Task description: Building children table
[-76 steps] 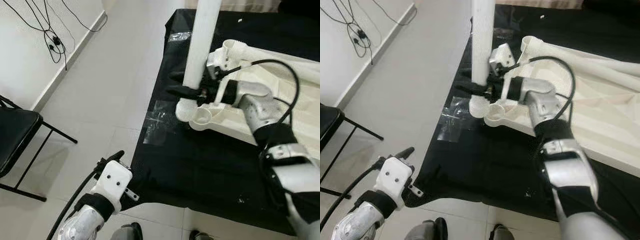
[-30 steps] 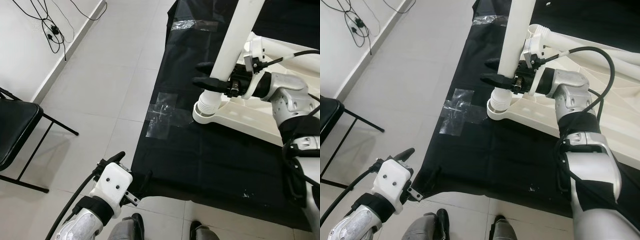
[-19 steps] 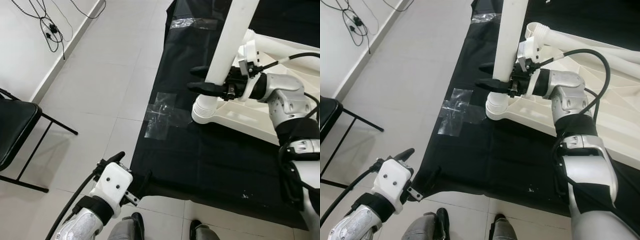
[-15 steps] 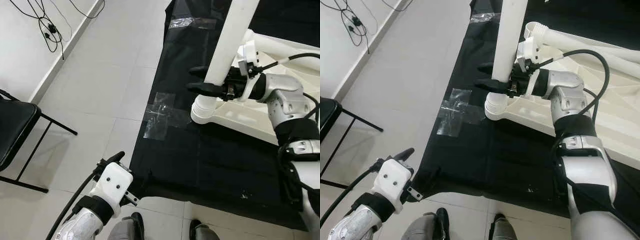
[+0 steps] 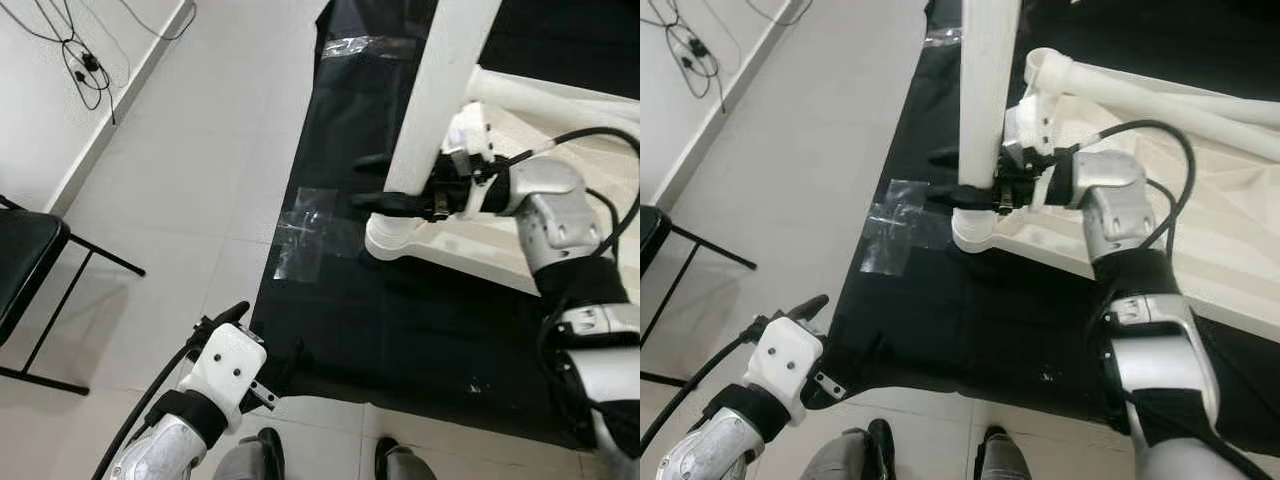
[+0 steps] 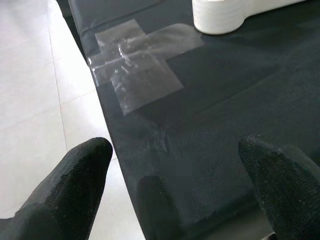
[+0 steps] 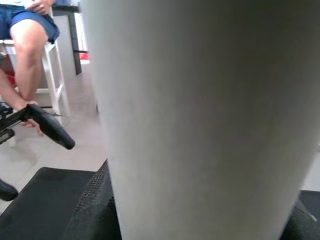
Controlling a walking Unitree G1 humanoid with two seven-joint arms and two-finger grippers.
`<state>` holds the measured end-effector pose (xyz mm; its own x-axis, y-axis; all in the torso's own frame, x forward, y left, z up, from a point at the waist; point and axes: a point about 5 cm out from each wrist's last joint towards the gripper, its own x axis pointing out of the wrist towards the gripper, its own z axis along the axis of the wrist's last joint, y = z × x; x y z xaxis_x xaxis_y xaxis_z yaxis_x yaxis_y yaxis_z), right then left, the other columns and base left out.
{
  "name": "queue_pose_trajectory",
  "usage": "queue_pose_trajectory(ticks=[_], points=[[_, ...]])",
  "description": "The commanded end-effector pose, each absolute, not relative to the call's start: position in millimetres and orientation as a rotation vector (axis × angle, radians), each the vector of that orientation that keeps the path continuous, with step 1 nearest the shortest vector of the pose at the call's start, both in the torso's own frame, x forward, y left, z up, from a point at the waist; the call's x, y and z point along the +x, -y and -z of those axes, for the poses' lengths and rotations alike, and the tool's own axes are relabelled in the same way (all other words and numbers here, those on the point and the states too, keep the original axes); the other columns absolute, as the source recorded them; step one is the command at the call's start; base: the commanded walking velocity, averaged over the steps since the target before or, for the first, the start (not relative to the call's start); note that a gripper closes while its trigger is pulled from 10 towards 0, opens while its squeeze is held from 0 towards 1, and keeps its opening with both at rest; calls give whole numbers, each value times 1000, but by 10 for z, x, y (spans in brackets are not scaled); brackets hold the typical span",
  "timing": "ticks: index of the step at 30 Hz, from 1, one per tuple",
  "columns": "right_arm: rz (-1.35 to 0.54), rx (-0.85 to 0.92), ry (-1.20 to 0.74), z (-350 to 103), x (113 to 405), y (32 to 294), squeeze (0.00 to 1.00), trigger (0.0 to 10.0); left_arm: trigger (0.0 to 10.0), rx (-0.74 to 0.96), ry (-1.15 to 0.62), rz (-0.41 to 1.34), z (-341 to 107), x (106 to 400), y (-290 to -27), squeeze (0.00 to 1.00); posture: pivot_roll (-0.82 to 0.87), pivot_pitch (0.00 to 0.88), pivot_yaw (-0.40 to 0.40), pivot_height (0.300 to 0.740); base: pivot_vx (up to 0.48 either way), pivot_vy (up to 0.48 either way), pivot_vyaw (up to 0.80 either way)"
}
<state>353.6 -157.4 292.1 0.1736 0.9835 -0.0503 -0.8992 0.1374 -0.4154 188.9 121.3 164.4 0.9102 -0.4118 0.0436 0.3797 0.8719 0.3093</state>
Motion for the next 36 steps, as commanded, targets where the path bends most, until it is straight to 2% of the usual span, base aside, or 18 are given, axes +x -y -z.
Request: queue_pose_trajectory(ticks=[1, 13, 21, 32, 34, 35, 36], points=[[-1423, -333, 85, -2547, 3551, 1514, 0, 10000, 10000, 303, 84, 420, -1586, 1866, -1213, 0, 97, 337, 37, 740, 0, 0, 0], [-1242, -278, 66, -2569, 3650, 1492, 0, 10000, 10000, 301, 83, 418, -1578, 1879, -1208, 0, 83, 335, 31, 740, 0, 0, 0], [-1203, -266, 60, -2545, 3656, 1496, 0, 10000, 10000, 301, 83, 418, -1574, 1881, -1207, 0, 81, 334, 29, 740, 0, 0, 0], [-983, -248, 39, -2412, 3666, 1526, 0, 10000, 10000, 299, 81, 417, -1568, 1888, -1204, 0, 76, 334, 26, 740, 0, 0, 0], [-909, -245, 15, -2355, 3660, 1518, 0, 10000, 10000, 300, 81, 416, -1567, 1888, -1205, 0, 71, 333, 21, 740, 0, 0, 0], [-506, -248, -68, -2103, 3593, 1436, 0, 10000, 10000, 301, 80, 414, -1557, 1887, -1211, 0, 60, 328, 10, 740, 0, 0, 0], [-506, -248, -68, -2103, 3593, 1436, 0, 10000, 10000, 301, 80, 414, -1557, 1887, -1211, 0, 60, 328, 10, 740, 0, 0, 0]])
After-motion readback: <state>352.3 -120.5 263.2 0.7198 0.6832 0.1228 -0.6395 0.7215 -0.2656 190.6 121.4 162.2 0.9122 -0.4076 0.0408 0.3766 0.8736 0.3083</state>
